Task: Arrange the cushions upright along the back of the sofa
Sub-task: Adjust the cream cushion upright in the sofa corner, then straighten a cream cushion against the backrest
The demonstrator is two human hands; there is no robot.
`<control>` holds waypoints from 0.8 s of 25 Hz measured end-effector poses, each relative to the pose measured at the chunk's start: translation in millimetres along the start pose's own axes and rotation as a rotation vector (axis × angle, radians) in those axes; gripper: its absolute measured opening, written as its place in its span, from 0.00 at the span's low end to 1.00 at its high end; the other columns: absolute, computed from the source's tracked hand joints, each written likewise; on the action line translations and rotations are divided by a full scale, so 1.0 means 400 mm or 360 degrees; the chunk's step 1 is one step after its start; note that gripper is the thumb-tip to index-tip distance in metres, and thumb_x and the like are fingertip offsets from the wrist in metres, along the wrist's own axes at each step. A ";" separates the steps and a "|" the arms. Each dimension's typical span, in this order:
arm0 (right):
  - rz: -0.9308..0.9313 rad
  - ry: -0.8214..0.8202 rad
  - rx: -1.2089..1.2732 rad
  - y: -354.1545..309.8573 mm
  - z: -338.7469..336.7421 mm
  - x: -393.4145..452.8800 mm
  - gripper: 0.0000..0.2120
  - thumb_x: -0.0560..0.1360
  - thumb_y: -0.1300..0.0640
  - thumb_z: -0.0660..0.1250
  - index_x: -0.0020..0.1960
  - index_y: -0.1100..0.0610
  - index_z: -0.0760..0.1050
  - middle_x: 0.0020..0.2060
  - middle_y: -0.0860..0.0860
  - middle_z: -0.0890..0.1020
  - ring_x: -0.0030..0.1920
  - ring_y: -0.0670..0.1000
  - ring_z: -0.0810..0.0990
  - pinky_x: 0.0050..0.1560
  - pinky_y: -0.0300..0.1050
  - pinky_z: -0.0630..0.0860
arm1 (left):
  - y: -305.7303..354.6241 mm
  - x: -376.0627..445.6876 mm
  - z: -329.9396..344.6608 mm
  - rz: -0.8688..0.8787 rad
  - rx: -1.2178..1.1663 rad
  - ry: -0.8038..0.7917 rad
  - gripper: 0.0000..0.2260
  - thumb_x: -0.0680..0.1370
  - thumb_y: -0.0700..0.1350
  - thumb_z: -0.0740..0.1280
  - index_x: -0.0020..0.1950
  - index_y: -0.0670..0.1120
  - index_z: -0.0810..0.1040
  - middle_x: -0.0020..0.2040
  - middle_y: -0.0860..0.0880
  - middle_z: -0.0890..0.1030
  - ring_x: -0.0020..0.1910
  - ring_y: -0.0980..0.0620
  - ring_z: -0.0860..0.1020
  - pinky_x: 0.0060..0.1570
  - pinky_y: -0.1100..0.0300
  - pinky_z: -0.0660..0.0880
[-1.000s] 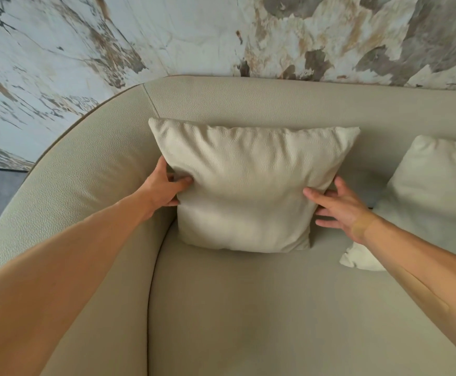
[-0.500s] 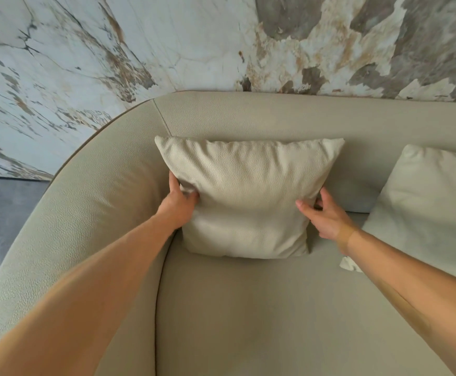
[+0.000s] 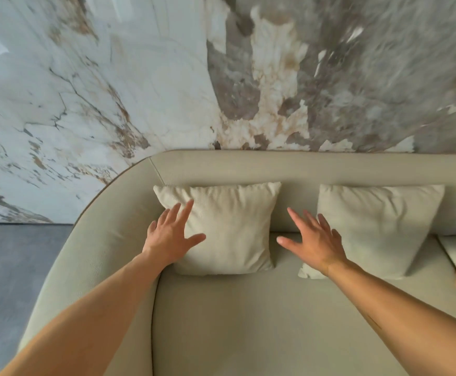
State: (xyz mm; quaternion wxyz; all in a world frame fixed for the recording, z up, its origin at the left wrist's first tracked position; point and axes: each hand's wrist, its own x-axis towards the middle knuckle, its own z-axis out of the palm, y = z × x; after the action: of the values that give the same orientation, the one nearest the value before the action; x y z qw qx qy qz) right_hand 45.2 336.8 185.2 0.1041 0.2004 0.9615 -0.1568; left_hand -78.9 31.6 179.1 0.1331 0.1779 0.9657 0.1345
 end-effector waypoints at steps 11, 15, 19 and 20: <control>0.0139 0.0127 -0.0166 0.225 -0.280 -0.233 0.39 0.72 0.27 0.54 0.77 0.36 0.43 0.80 0.46 0.46 0.79 0.57 0.42 0.74 0.63 0.48 | 0.302 -0.191 -0.123 0.0146 0.0229 0.0052 0.44 0.70 0.76 0.56 0.78 0.62 0.38 0.81 0.52 0.42 0.79 0.47 0.42 0.76 0.40 0.45; 0.0113 0.0181 -0.0122 0.390 -0.350 -0.264 0.40 0.71 0.26 0.55 0.77 0.36 0.44 0.80 0.45 0.45 0.79 0.57 0.44 0.74 0.63 0.50 | 0.471 -0.215 -0.104 0.0158 0.0224 0.0133 0.43 0.70 0.76 0.55 0.78 0.62 0.39 0.81 0.52 0.43 0.80 0.47 0.43 0.76 0.39 0.44; 0.0032 0.0200 -0.0212 0.631 -0.464 -0.296 0.40 0.71 0.27 0.56 0.77 0.35 0.44 0.80 0.46 0.48 0.78 0.58 0.48 0.73 0.63 0.54 | 0.684 -0.247 -0.060 0.0077 0.0165 0.0212 0.43 0.71 0.75 0.56 0.79 0.62 0.41 0.81 0.52 0.44 0.80 0.47 0.45 0.75 0.39 0.46; 0.0021 0.0207 -0.0230 0.701 -0.501 -0.304 0.39 0.71 0.27 0.56 0.77 0.35 0.45 0.80 0.46 0.48 0.78 0.59 0.49 0.73 0.63 0.54 | 0.745 -0.256 -0.048 0.0047 0.0139 0.0231 0.43 0.71 0.74 0.57 0.79 0.61 0.42 0.81 0.52 0.45 0.80 0.47 0.46 0.75 0.39 0.47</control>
State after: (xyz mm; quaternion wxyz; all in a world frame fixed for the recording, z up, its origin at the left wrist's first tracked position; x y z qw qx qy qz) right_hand 244.3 606.9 330.5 0.0566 0.2085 0.9737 -0.0728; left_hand 99.2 257.1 309.8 0.0530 0.1875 0.9750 0.1068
